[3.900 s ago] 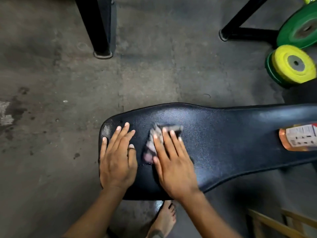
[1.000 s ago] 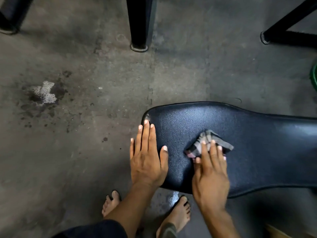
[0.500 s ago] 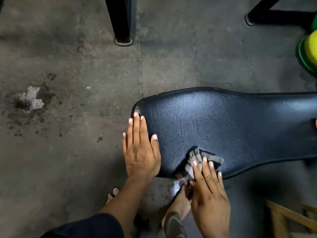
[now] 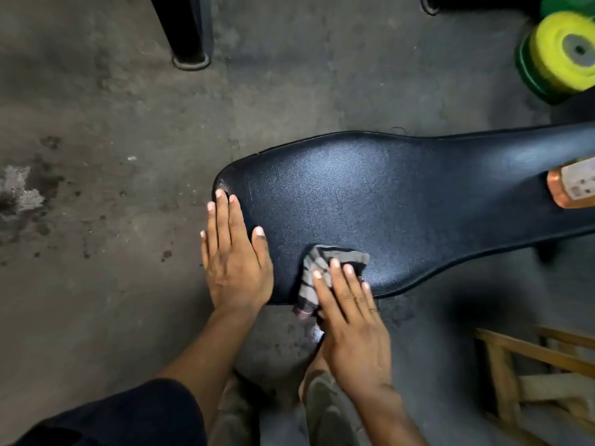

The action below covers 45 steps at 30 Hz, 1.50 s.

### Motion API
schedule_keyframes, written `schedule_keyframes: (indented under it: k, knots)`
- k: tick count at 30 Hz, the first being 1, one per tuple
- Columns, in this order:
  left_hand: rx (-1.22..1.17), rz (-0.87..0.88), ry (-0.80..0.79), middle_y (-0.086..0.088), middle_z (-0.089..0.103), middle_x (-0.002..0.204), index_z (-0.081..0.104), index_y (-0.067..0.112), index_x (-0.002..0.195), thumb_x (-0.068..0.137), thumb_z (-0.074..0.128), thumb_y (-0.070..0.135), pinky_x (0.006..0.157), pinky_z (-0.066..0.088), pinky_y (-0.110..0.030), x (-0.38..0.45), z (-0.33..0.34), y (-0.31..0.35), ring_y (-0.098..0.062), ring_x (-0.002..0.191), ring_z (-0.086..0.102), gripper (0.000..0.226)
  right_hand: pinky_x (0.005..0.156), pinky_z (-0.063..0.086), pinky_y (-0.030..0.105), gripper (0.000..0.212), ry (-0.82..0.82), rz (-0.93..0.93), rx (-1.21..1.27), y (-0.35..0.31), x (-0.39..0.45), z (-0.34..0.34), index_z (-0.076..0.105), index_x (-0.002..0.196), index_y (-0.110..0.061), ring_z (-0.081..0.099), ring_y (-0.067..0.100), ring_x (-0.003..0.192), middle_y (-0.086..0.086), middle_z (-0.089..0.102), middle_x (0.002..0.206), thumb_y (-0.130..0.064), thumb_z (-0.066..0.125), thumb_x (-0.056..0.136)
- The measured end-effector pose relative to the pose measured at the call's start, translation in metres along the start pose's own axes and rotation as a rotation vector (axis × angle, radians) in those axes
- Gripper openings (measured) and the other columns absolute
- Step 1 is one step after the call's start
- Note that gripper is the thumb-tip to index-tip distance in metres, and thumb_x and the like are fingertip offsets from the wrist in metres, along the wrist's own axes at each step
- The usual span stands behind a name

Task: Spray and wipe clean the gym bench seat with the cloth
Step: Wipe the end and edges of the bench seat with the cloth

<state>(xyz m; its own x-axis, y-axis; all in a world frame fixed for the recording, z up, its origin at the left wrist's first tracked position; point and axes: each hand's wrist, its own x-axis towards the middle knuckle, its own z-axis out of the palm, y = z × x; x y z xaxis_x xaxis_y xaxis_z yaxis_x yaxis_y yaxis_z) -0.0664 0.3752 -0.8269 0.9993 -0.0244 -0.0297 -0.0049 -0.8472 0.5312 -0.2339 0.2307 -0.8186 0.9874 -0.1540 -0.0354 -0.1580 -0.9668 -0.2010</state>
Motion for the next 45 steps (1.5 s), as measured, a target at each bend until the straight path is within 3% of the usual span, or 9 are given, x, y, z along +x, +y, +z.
schedule_keyframes:
  k: [6,10,17,21,25,29,32,37,45]
  knots:
    - [0.001,-0.001,0.016,0.011,0.005,0.182,0.015,0.025,0.172,0.109,0.033,0.04,0.136,0.012,-0.049,0.0,0.002,-0.001,-0.014,0.169,0.003,0.067,0.129,0.034,0.059,0.06,0.029,0.341,0.063,0.076,0.014,-0.028,0.04,0.167,-0.013,0.028,0.035,0.165,0.01,0.027,0.179,-0.031,0.043,0.11]
    - [0.007,0.008,0.038,0.012,0.006,0.182,0.016,0.026,0.171,0.109,0.034,0.041,0.136,0.014,-0.049,0.001,0.005,-0.003,-0.014,0.169,0.005,0.067,0.133,0.029,0.056,0.062,0.021,0.456,0.064,0.05,0.022,-0.025,0.026,0.173,-0.018,0.016,0.036,0.169,0.008,0.014,0.183,-0.029,0.036,0.113]
    - [0.014,0.027,0.062,0.007,0.011,0.182,0.019,0.023,0.171,0.11,0.036,0.038,0.135,0.019,-0.05,0.0,0.005,-0.003,-0.018,0.169,0.01,0.066,0.128,0.036,0.059,0.073,-0.046,0.215,-0.013,-0.054,0.02,-0.005,0.031,0.169,-0.013,0.029,0.045,0.163,0.02,0.026,0.178,-0.027,0.053,0.101]
    - [0.018,0.035,0.063,0.003,0.015,0.182,0.024,0.019,0.17,0.11,0.036,0.038,0.134,0.023,-0.051,0.002,0.005,-0.004,-0.02,0.168,0.013,0.065,0.112,0.054,0.056,0.073,-0.027,0.226,-0.009,-0.077,0.031,-0.008,0.039,0.166,-0.019,0.032,0.037,0.16,0.015,0.036,0.175,-0.022,0.049,0.094]
    - [0.012,0.019,0.048,0.005,0.012,0.182,0.022,0.02,0.171,0.11,0.036,0.037,0.135,0.02,-0.05,0.0,0.004,-0.001,-0.018,0.169,0.009,0.065,0.128,0.04,0.052,0.082,-0.104,0.103,-0.02,-0.048,0.021,-0.02,0.038,0.168,-0.015,0.034,0.035,0.163,0.017,0.032,0.176,-0.022,0.056,0.088]
    - [0.004,0.017,0.038,0.002,0.013,0.182,0.023,0.017,0.171,0.11,0.038,0.035,0.135,0.019,-0.052,0.0,0.001,0.004,-0.021,0.169,0.01,0.066,0.128,0.039,0.054,0.072,-0.09,0.2,-0.012,-0.016,0.028,-0.033,0.044,0.166,-0.015,0.035,0.035,0.162,0.016,0.033,0.176,-0.019,0.055,0.094]
    - [-0.012,-0.016,-0.002,0.005,0.011,0.182,0.02,0.018,0.172,0.108,0.038,0.035,0.136,0.016,-0.052,0.0,-0.004,0.006,-0.017,0.169,0.007,0.068,0.133,0.029,0.054,0.064,-0.081,0.275,0.063,-0.02,0.048,-0.036,0.039,0.168,-0.017,0.028,0.035,0.166,0.013,0.027,0.178,-0.032,0.039,0.106]
    - [0.012,0.055,-0.106,0.005,0.009,0.182,0.021,0.019,0.172,0.107,0.036,0.043,0.137,0.013,-0.052,0.011,-0.017,-0.004,-0.018,0.169,0.006,0.07,0.137,0.016,0.051,0.062,-0.042,0.347,0.104,-0.037,0.113,-0.03,0.03,0.172,-0.024,0.018,0.033,0.168,0.01,0.021,0.181,-0.046,0.036,0.114]
    - [0.239,0.353,-0.388,0.013,0.017,0.18,0.025,0.033,0.17,0.109,0.013,0.059,0.134,0.009,-0.057,0.099,-0.063,-0.035,-0.015,0.167,0.017,0.068,0.134,0.022,0.052,0.063,-0.075,-0.039,0.054,-0.107,0.077,-0.014,0.041,0.167,-0.025,0.028,0.034,0.165,0.009,0.03,0.178,-0.041,0.041,0.106]
